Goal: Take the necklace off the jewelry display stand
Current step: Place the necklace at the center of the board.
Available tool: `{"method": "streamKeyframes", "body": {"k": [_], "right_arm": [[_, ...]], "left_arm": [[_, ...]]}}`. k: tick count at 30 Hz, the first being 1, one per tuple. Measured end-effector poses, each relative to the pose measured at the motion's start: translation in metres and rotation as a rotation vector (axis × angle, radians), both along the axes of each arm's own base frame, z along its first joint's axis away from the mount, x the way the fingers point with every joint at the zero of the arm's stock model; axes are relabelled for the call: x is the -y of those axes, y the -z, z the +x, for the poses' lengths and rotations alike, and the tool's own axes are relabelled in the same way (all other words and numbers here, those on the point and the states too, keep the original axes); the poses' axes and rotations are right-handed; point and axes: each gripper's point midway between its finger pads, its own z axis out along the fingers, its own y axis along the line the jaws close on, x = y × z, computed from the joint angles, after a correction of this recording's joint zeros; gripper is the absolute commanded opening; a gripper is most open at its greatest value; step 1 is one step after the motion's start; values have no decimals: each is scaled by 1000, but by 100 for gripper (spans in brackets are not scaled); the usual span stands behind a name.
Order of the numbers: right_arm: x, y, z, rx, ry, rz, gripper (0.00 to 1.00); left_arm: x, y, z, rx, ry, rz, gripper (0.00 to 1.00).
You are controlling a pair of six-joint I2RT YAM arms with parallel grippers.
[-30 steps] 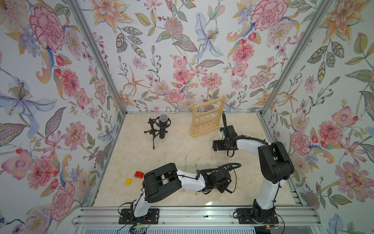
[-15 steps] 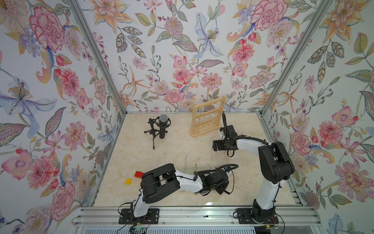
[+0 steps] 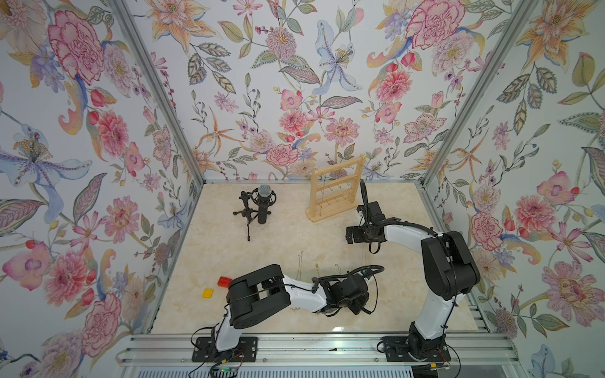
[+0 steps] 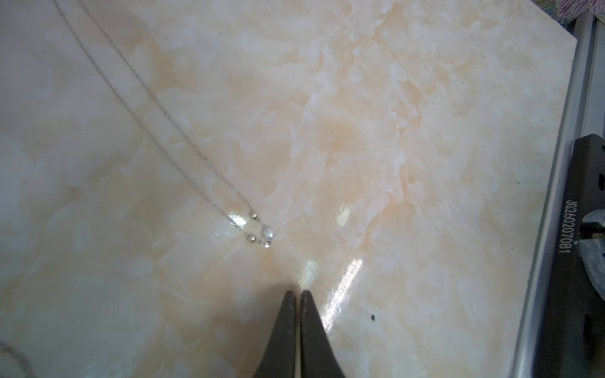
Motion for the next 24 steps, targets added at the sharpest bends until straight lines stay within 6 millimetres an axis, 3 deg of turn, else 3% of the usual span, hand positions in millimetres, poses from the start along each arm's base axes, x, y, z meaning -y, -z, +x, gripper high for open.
{"method": "streamKeyframes", "body": {"k": [10, 24], "right_arm": [[0, -1, 1, -2, 2, 16, 100], [1, -1, 2, -3, 4, 23, 100]], "left_arm": [[9, 1, -28, -7, 65, 62, 18], [12, 3, -35, -8, 80, 46, 14]]}}
